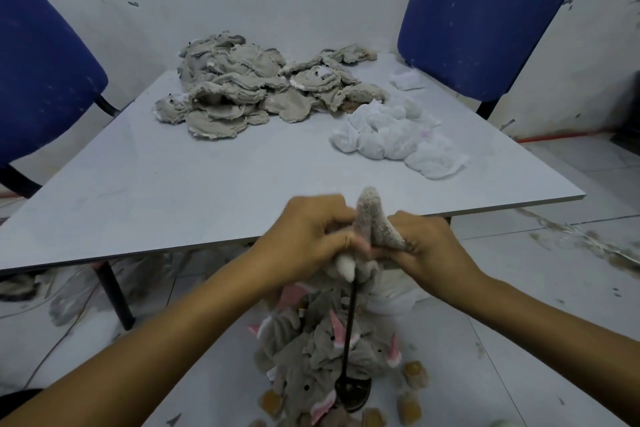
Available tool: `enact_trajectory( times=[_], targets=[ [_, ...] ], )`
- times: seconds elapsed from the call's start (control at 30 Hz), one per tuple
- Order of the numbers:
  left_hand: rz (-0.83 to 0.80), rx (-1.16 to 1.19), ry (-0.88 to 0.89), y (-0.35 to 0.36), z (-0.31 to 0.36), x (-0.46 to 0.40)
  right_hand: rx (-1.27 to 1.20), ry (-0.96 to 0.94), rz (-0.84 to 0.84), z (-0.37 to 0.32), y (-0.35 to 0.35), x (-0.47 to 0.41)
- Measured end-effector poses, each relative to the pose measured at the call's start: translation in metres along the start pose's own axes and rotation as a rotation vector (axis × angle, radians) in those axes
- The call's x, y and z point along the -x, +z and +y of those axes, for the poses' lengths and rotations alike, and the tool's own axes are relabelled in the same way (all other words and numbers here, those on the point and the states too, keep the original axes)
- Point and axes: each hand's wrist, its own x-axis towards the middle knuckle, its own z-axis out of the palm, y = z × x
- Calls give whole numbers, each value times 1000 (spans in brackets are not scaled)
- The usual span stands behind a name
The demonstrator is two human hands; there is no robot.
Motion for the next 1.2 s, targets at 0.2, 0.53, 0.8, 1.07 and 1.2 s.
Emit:
enact_trajectory(
  times=[0.2, 0.53, 0.8, 1.07, 1.2],
  targets=[
    [-76, 54, -45, 0, -6, 7, -161, 82, -100, -2, -7, 0],
    [-88, 205, -179, -20, 1, 3, -147, -21, 17, -25, -33, -29],
    [76, 231, -97, -16, 6, -1, -86, -20, 4, -17, -29, -26],
    [42, 312, -141, -13, 0, 1, -146, 126, -187, -10, -19, -18],
    [78, 453, -119, -17, -1, -2, -375, 187, -101, -17, -32, -24]
  ],
)
